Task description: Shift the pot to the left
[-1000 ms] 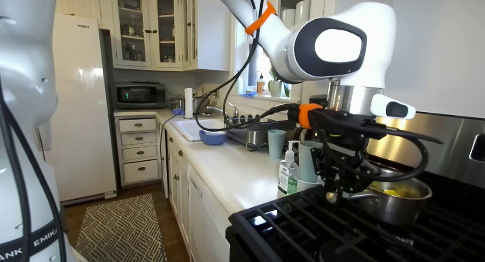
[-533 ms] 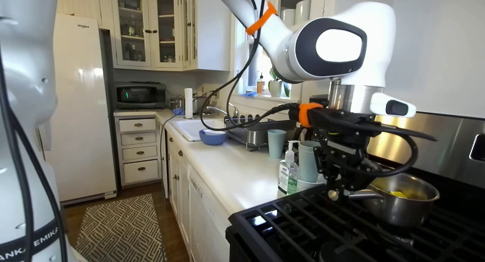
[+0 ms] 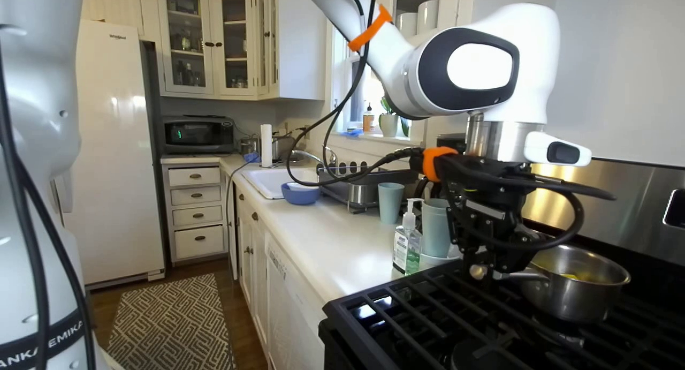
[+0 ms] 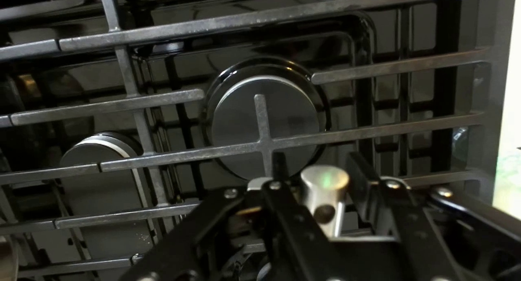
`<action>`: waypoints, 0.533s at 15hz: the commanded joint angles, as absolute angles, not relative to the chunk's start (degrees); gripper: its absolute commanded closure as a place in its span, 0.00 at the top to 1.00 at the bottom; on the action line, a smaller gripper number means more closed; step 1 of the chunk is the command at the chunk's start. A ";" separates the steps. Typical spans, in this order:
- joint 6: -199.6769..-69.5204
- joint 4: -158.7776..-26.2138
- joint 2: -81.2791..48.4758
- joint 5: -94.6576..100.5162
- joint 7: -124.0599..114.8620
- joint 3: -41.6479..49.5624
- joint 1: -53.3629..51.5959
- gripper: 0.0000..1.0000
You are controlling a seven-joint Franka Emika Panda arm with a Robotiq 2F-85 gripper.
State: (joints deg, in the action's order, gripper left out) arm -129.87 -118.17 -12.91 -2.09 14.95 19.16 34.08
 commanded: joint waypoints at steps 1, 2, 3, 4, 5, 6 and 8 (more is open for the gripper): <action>-128.45 -117.37 -13.00 -1.85 14.84 20.43 33.02 0.74; -128.57 -117.58 -12.68 -1.57 14.90 20.55 32.99 0.81; -127.90 -117.68 -12.28 -1.17 14.94 20.70 32.94 0.88; -127.45 -117.89 -11.83 -0.55 14.88 20.92 32.85 0.95; -125.35 -118.14 -10.82 0.34 15.23 21.21 32.80 0.99; -124.26 -118.52 -9.79 1.38 14.64 21.65 32.61 1.00; -122.76 -118.76 -7.28 2.85 12.99 22.51 32.06 1.00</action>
